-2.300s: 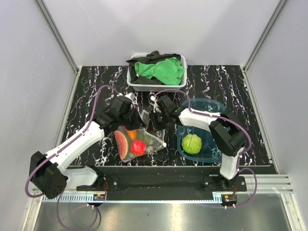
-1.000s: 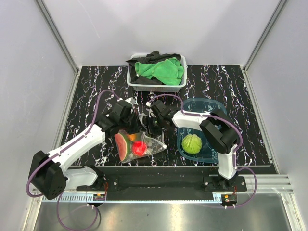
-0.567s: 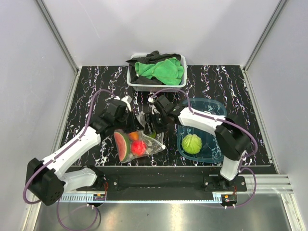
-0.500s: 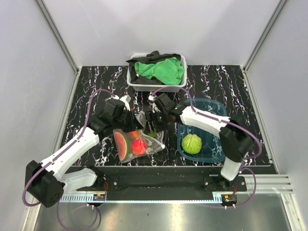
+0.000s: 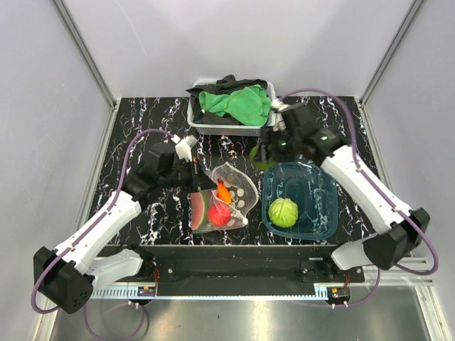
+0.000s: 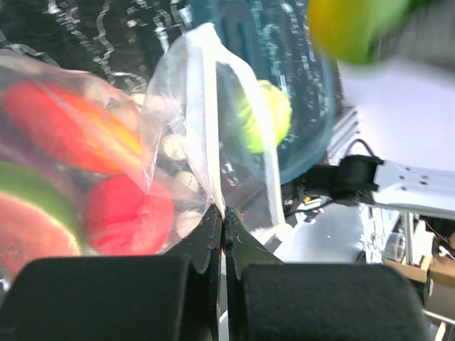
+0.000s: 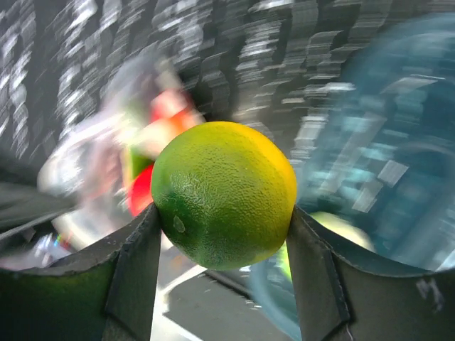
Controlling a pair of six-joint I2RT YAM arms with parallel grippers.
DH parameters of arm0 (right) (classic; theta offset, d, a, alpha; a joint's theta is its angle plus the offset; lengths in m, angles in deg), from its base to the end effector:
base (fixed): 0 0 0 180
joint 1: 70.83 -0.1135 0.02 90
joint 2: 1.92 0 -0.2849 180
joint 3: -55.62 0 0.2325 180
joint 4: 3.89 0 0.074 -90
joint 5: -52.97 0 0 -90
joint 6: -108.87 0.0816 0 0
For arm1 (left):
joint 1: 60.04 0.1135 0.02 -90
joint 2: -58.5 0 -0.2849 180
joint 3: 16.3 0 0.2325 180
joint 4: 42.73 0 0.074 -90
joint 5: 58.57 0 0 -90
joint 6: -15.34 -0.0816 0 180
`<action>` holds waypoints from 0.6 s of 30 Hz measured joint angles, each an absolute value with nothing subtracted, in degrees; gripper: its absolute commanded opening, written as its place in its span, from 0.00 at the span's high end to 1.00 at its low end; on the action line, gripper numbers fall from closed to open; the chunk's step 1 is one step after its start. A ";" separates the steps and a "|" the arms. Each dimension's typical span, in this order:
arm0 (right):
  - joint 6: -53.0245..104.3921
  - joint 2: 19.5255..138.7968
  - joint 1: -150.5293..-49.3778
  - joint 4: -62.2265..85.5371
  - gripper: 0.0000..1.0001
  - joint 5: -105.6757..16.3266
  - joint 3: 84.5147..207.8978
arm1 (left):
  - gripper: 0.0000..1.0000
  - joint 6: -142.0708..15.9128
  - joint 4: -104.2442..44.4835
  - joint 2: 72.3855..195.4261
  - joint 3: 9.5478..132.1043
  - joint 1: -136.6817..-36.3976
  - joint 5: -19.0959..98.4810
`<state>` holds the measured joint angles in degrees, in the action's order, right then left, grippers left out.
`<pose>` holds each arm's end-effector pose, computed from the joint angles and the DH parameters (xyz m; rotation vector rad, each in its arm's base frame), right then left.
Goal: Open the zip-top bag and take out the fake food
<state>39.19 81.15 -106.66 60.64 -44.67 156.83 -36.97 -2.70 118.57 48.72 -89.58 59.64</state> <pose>0.2477 0.1923 0.3566 -0.3973 2.4303 0.6085 0.1801 -0.1464 0.2966 0.1385 2.3556 -1.1628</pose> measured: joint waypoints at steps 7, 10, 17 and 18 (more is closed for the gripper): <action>37.31 77.52 -91.21 65.67 0.93 -37.59 153.42 | 1.00 -36.27 -3.92 118.11 48.81 -88.90 62.37; 37.79 78.22 -87.65 66.37 0.91 -35.49 149.36 | 1.00 -36.00 -3.44 118.22 48.92 -88.40 62.54; 38.79 85.58 -81.13 63.33 0.94 -33.96 143.21 | 1.00 -34.87 -3.26 118.57 49.18 -87.68 63.13; 38.77 87.25 -80.76 62.50 0.94 -33.59 142.89 | 1.00 -34.47 -3.31 118.73 49.27 -87.66 63.24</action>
